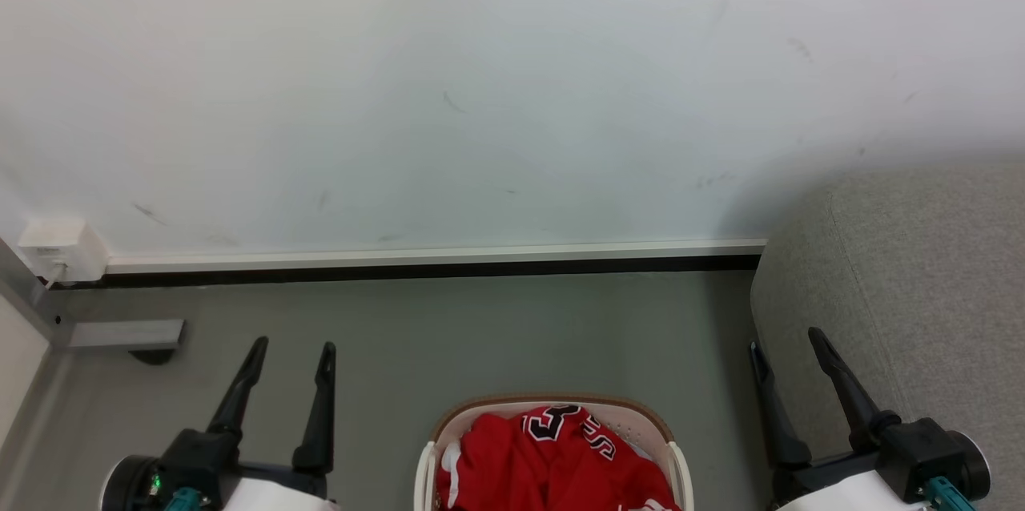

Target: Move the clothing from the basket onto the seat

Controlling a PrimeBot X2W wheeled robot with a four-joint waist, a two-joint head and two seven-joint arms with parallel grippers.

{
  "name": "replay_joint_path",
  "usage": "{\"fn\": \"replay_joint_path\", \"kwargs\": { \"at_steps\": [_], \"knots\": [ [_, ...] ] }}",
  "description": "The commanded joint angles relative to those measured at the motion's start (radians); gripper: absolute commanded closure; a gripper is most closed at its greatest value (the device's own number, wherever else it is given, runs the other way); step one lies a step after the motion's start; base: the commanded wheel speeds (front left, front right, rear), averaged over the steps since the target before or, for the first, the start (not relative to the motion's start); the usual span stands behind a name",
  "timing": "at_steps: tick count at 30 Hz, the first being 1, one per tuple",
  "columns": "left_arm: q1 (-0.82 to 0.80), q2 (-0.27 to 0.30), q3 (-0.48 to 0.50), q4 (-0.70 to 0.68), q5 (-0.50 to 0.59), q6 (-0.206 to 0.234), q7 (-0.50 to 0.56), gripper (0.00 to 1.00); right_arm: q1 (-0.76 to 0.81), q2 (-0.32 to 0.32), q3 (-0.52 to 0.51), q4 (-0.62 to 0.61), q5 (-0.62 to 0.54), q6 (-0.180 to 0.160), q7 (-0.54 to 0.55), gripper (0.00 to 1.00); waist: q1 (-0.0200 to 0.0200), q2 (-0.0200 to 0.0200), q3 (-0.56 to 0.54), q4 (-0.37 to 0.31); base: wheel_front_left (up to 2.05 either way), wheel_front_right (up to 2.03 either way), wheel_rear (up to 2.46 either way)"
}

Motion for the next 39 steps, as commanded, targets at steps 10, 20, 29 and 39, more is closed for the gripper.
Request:
{"fn": "replay_joint_path", "kwargs": {
  "at_steps": [10, 20, 29, 39],
  "knots": [
    [0.004, -0.006, 0.018, 0.009, -0.015, -0.012, -0.001, 0.0, -0.008, -0.007, -0.005, 0.001, 0.014, -0.002, 0.0, 0.0, 0.0, 0.0, 0.002, -0.006, 0.0, 0.0, 0.0],
    [-0.007, -0.014, 0.038, 0.012, -0.038, -0.026, -0.001, 0.0, -0.022, -0.007, -0.018, -0.032, 0.046, -0.002, 0.0, 0.0, 0.0, 0.0, 0.052, -0.049, 0.0, 0.0, 0.0],
    [-0.055, -0.011, 0.044, 0.009, -0.072, -0.052, -0.001, 0.0, -0.057, -0.006, -0.031, -0.093, 0.105, -0.002, 0.0, 0.0, 0.0, 0.0, 0.152, -0.115, 0.0, 0.0, 0.0],
    [-0.133, 0.066, -0.061, 0.066, -0.134, -0.059, 0.0, 0.0, -0.105, -0.005, -0.015, -0.166, 0.114, -0.002, 0.0, 0.0, 0.0, 0.0, 0.274, -0.201, 0.0, 0.0, 0.0]
  ]
}}
